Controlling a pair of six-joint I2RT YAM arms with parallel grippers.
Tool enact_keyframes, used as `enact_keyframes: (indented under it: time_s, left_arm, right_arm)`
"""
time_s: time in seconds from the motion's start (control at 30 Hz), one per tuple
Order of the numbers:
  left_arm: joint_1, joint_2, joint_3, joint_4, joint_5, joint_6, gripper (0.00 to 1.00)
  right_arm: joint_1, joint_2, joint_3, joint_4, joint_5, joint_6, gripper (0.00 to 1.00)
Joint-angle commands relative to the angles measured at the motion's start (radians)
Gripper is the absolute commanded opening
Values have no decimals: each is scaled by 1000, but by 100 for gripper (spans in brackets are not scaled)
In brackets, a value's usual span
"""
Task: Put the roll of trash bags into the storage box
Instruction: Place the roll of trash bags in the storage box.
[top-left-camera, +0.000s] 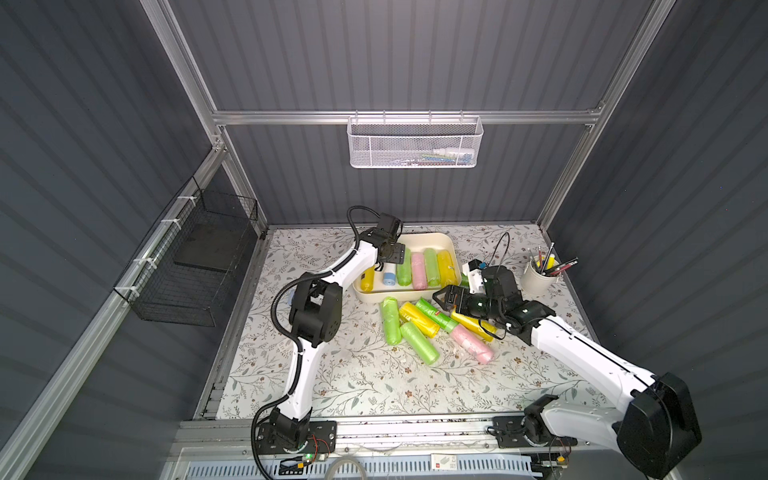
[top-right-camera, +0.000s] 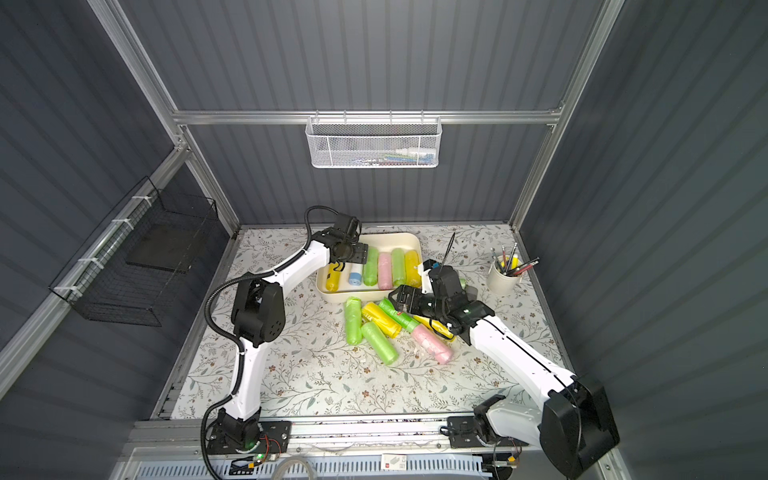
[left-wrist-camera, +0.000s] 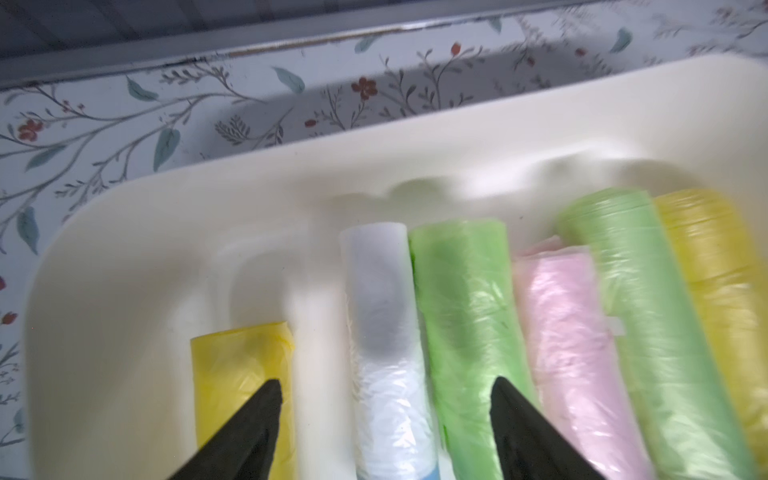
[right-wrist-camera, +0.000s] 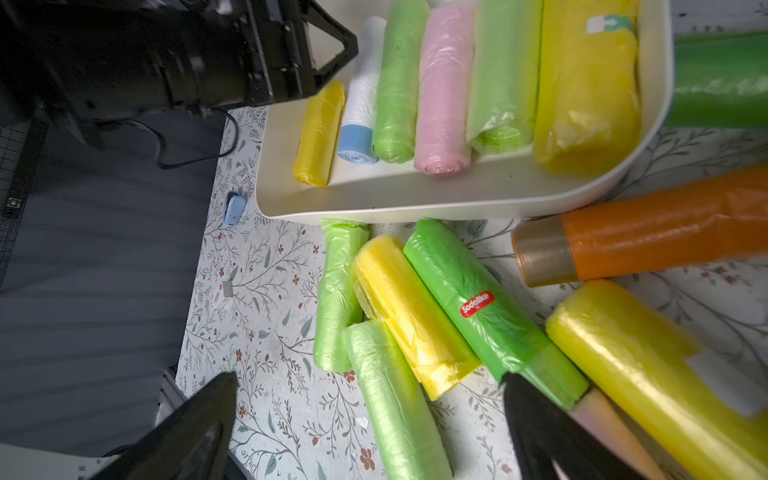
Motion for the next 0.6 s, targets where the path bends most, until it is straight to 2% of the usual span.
enact_keyframes:
  time_s: [0.0,0.03,0.23,0.57]
  left_arm:
    - [-3,-75,-49,35,34,-1,97]
    - [-3,-92,-62,41,36,-3,100]
    - [-3,-231,-189,86,17,-21,100]
    - [-3,-525,-526,163,49,-122,100]
  right_arm:
    - [-4,-16,33,-45,46,-31,99]
    - [-4,-16,36,-55,53,-37,99]
    - [-4,-28,45,-133,142,-81,99]
    - [48,-50,43,-179,189,-75,99]
